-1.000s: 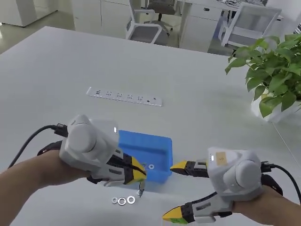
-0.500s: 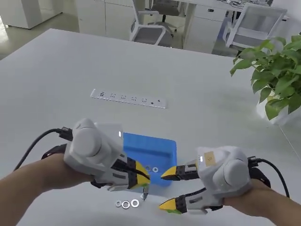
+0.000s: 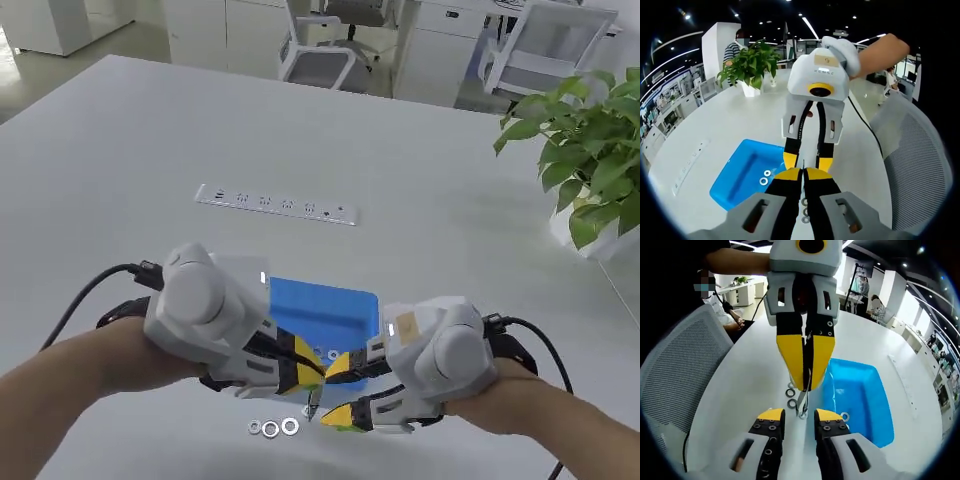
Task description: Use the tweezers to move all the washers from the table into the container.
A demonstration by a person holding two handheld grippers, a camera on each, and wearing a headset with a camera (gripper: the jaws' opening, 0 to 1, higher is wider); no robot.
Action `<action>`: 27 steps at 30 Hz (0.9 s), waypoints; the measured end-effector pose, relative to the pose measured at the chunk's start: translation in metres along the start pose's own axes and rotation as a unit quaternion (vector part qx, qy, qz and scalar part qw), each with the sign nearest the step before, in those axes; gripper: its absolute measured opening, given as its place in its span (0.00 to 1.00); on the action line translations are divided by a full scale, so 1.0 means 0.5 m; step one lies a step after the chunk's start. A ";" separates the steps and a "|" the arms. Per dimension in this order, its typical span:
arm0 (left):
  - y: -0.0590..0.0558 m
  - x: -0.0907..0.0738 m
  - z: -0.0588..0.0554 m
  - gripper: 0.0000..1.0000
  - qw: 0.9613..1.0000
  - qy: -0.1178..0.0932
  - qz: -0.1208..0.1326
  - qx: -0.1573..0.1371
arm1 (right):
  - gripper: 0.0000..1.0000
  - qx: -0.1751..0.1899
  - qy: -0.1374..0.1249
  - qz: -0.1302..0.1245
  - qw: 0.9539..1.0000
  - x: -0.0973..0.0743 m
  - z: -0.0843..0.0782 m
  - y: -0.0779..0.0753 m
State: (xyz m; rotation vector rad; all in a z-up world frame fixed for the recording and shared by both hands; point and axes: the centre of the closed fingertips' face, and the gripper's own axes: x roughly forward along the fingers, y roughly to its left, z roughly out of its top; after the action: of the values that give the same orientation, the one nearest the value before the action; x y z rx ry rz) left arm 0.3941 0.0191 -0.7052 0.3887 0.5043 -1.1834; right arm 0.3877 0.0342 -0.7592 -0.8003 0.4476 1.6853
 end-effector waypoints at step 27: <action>0.001 0.003 0.001 0.06 1.000 0.002 0.001 -0.004 | 0.09 0.001 0.017 0.011 1.000 0.023 -0.008 -0.003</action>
State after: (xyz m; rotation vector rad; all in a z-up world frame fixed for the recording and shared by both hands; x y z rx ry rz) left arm 0.3951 0.0179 -0.7057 0.3848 0.5124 -1.1790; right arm 0.3889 0.0400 -0.7699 -0.8269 0.4835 1.6931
